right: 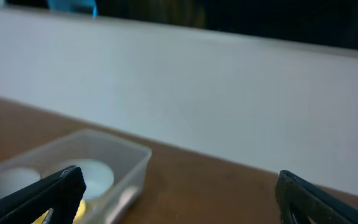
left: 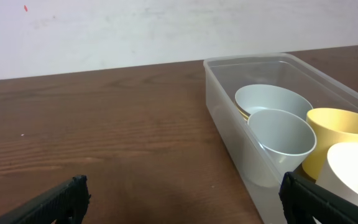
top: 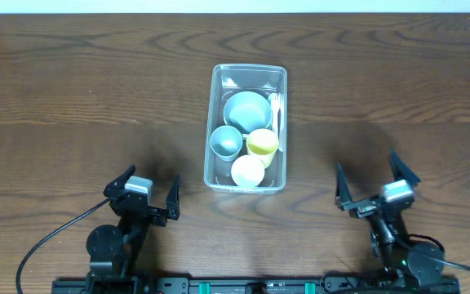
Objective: Pack container
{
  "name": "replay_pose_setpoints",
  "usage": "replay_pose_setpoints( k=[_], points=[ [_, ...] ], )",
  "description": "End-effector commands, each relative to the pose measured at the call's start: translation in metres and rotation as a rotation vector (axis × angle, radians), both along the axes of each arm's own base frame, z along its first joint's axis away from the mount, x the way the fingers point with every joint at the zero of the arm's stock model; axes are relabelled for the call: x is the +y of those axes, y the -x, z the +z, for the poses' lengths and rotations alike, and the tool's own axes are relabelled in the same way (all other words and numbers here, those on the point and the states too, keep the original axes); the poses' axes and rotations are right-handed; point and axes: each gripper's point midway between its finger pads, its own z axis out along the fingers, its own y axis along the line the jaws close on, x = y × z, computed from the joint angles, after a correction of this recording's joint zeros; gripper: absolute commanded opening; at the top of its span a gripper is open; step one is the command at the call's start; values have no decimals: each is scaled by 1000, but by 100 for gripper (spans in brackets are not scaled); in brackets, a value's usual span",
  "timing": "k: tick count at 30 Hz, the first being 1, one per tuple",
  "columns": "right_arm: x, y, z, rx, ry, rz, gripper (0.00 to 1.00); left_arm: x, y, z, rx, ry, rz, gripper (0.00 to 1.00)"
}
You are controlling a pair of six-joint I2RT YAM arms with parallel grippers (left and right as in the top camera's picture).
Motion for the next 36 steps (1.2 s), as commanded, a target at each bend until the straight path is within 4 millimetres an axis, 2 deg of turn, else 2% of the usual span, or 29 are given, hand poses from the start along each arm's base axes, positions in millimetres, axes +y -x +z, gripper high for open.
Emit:
replay_pose_setpoints(
  k=[1,11,16,36],
  points=[
    [1,-3,-19,22,54,4,99,-1,1,-13,33,-12,-9,98],
    [-8,-7,-69,197,75,-38,99,-1,1,-13,33,-12,-9,98],
    [-17,-9,-70,201,73,-87,99,-1,1,-13,33,-12,-9,98],
    [-17,-9,-70,201,72,-87,99,-1,1,-13,33,-12,-9,98]
  ],
)
